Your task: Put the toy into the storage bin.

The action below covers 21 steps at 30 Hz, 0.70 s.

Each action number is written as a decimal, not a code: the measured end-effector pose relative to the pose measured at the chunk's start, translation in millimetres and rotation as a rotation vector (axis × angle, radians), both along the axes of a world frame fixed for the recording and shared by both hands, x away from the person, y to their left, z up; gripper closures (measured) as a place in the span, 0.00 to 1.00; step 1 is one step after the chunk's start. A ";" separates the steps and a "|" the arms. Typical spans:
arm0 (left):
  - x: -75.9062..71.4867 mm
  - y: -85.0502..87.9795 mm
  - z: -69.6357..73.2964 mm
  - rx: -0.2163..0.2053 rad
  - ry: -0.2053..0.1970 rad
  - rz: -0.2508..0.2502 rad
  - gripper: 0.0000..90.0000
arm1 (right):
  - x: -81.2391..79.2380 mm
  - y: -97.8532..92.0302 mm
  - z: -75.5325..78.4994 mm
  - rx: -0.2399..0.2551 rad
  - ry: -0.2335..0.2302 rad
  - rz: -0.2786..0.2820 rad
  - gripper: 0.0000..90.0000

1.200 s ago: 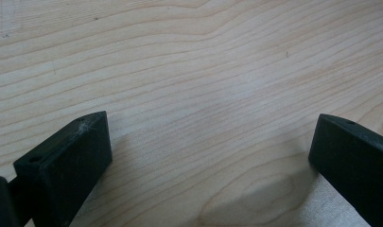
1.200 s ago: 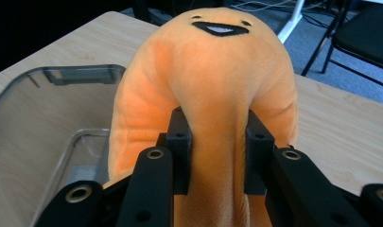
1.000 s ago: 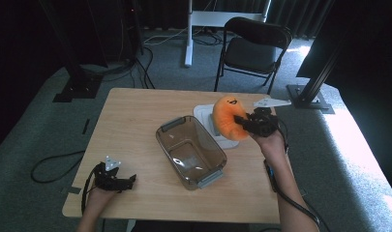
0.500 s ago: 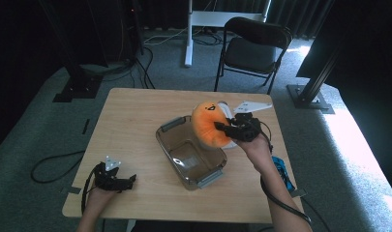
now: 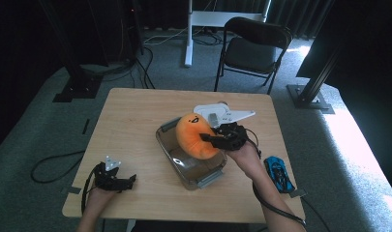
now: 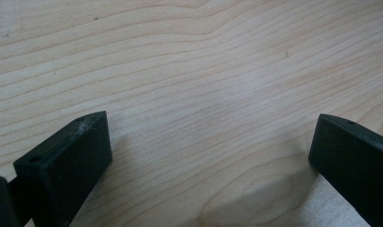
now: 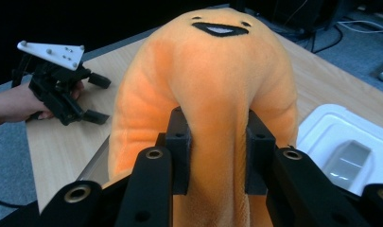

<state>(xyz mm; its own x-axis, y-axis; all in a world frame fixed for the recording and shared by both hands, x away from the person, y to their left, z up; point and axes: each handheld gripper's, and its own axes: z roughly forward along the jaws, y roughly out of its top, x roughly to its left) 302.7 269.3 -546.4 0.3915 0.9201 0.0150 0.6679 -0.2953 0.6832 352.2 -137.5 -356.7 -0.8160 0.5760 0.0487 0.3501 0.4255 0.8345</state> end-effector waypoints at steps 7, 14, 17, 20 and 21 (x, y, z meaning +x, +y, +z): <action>0.0 0.0 0.0 0.000 0.000 0.000 0.01 | -2.5 9.6 -10.8 -0.014 0.013 0.029 0.77; 0.0 0.2 0.0 0.000 0.000 -0.002 0.01 | -4.1 13.8 -19.8 -0.032 0.032 0.050 0.77; 0.0 0.3 0.1 0.002 0.000 -0.002 0.01 | -4.4 15.5 -23.7 -0.050 0.032 0.049 0.77; -0.1 0.1 0.0 -0.001 0.000 -0.002 0.01 | -4.0 17.6 -32.1 -0.069 0.052 0.064 0.77; -0.1 0.1 0.0 -0.001 0.000 -0.001 0.01 | -4.1 18.2 -34.0 -0.074 0.056 0.065 0.76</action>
<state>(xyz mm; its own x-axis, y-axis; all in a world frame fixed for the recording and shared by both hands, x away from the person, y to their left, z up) 302.7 269.4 -546.5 0.3926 0.9196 0.0134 0.6679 -0.2951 0.6833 348.1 -119.2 -390.7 -0.8488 0.5260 0.0545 0.3650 0.5083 0.7800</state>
